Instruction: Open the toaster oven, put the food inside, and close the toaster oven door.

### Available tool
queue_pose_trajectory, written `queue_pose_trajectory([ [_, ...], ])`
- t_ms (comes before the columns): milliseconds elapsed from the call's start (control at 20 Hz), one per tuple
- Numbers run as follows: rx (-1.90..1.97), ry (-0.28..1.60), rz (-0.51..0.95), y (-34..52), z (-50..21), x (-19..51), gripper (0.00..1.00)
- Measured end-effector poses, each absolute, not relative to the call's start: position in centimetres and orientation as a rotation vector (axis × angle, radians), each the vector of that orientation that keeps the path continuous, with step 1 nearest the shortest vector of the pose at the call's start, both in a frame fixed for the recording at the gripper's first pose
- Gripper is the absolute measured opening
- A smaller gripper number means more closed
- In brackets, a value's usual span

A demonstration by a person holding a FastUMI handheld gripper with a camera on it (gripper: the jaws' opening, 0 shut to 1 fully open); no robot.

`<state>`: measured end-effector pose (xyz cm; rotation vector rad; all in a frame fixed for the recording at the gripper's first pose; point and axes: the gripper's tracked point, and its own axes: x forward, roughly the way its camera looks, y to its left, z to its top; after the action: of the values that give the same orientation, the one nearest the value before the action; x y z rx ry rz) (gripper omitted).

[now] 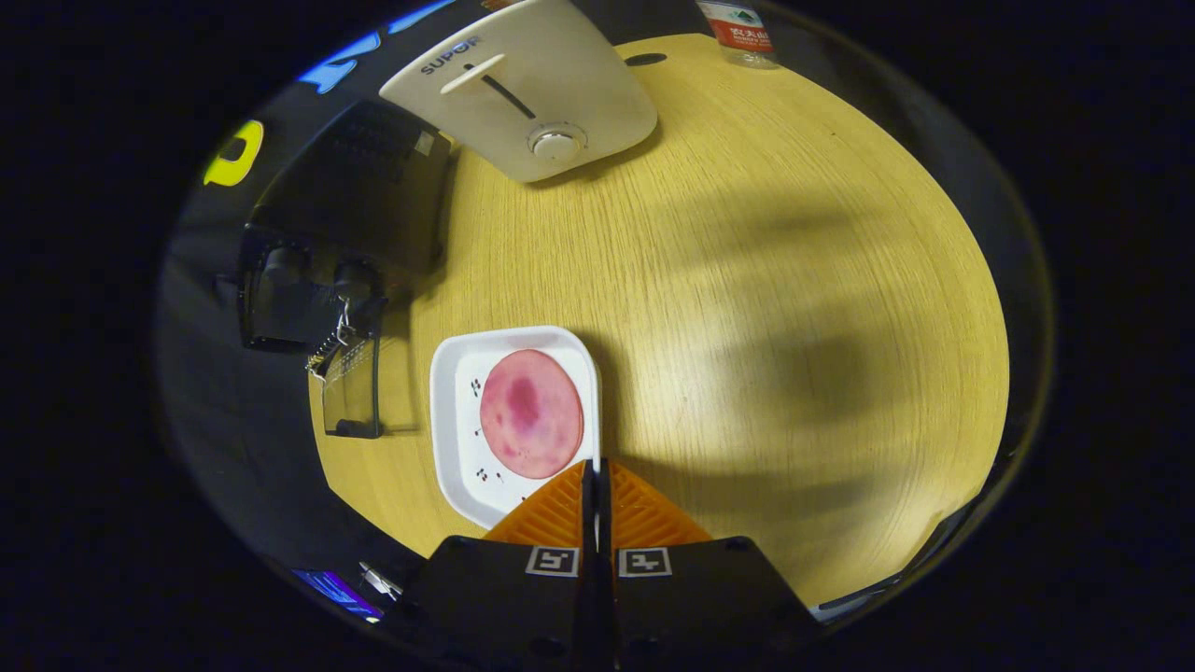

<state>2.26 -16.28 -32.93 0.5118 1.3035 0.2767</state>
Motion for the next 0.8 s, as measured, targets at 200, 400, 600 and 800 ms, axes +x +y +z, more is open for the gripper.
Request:
queue_pose_trajectory([
  [200, 0.656, 1.235, 0.216, -16.7, -30.8, 1.9, 0.02],
  [400, 0.815, 1.167, 0.158, -16.9, -29.0, 1.3, 0.02],
  [600, 0.849, 1.108, 0.123, -16.9, -27.4, -0.4, 0.02],
  [800, 0.876, 1.051, 0.124, -15.3, -25.1, -2.3, 0.02],
])
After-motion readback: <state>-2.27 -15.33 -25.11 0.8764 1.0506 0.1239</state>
